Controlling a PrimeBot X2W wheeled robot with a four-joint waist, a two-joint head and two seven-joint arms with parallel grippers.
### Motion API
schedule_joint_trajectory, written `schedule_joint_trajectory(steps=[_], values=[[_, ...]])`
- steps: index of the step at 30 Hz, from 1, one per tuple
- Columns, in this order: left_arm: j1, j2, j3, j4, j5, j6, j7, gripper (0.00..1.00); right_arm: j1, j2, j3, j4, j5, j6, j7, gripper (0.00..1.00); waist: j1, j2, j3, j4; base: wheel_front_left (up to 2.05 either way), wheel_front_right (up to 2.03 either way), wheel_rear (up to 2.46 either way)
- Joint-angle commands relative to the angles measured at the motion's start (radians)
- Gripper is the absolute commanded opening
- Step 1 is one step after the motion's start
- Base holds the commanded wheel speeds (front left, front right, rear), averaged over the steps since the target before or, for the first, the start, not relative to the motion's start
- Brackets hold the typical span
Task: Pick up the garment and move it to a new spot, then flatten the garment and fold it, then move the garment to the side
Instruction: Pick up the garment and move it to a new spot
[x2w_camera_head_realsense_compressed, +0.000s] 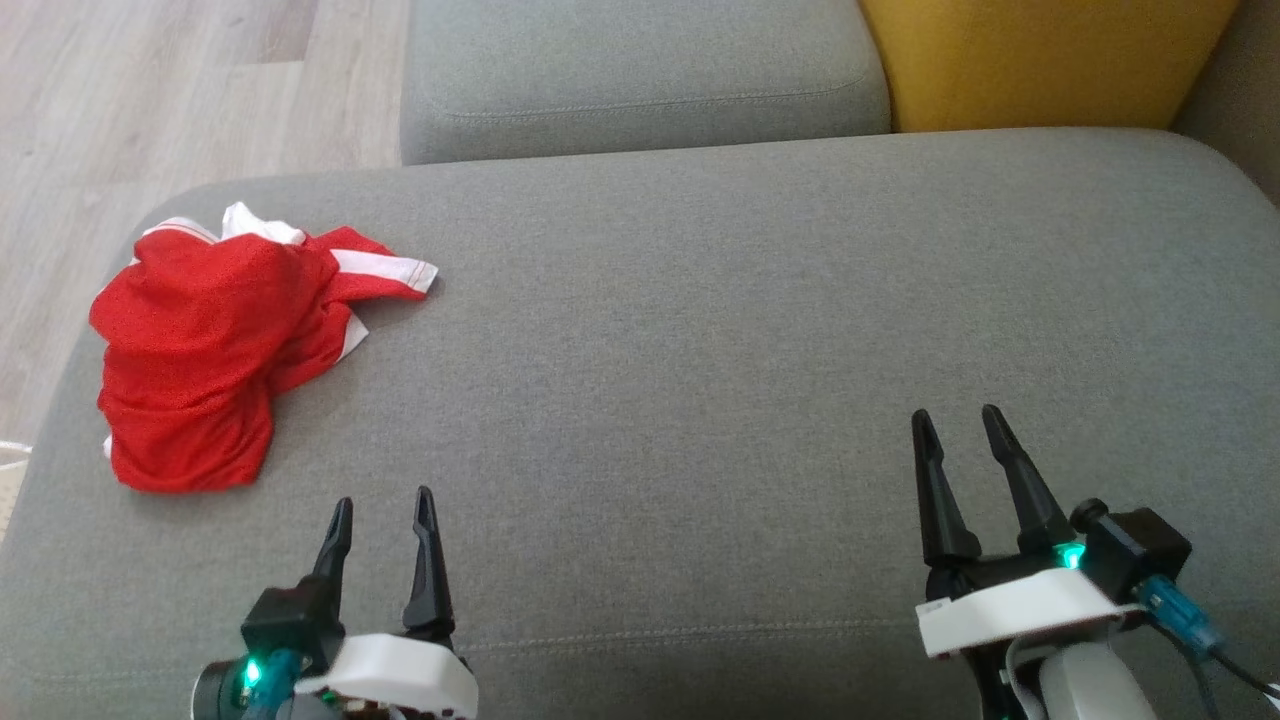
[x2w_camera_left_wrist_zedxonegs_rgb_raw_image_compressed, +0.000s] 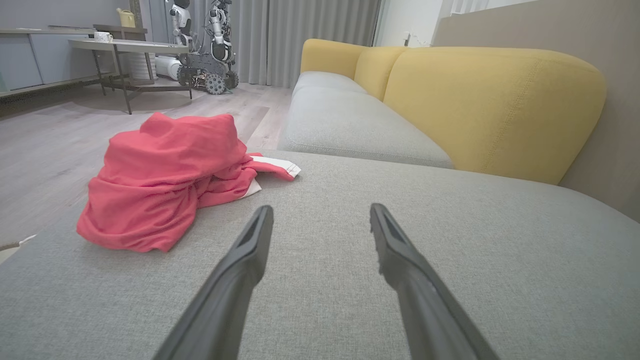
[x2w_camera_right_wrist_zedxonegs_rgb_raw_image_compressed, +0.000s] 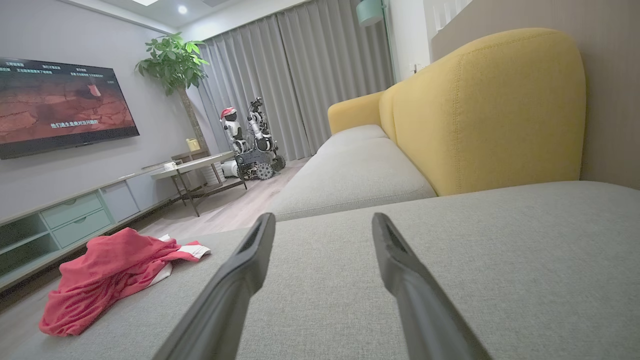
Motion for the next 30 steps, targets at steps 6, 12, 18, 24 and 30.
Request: schedule_joint_trajectory(steps=[6,12,18,24,30], values=[[-0.048,-0.003,0.026,-0.036,0.015,-0.004,-0.012,1.0,-0.045,-0.004,0.043,-0.035,-0.005,0.01,-0.011,1.0,0.0,0.0,0.006,0.032,0.0,0.0,0.0],[-0.054,-0.003,0.029,-0.044,0.025,-0.006,-0.012,1.0,-0.045,-0.004,0.063,-0.04,-0.005,0.01,-0.009,1.0,0.0,0.0,0.018,0.116,0.0,0.0,0.0],[-0.053,-0.003,0.048,-0.053,0.044,-0.014,-0.012,1.0,-0.05,-0.004,0.091,-0.041,-0.002,0.01,-0.007,1.0,0.0,0.0,0.03,0.211,0.0,0.0,0.0],[-0.045,-0.003,0.07,-0.056,0.054,-0.024,-0.012,1.0,-0.043,-0.004,0.11,-0.035,0.013,0.01,-0.008,1.0,0.0,0.0,0.03,0.302,0.0,0.0,0.0],[-0.03,-0.003,0.08,-0.064,0.063,-0.029,-0.012,1.0,-0.033,-0.004,0.116,-0.035,0.026,0.01,-0.009,1.0,0.0,0.0,0.024,0.37,0.0,0.0,0.0]])
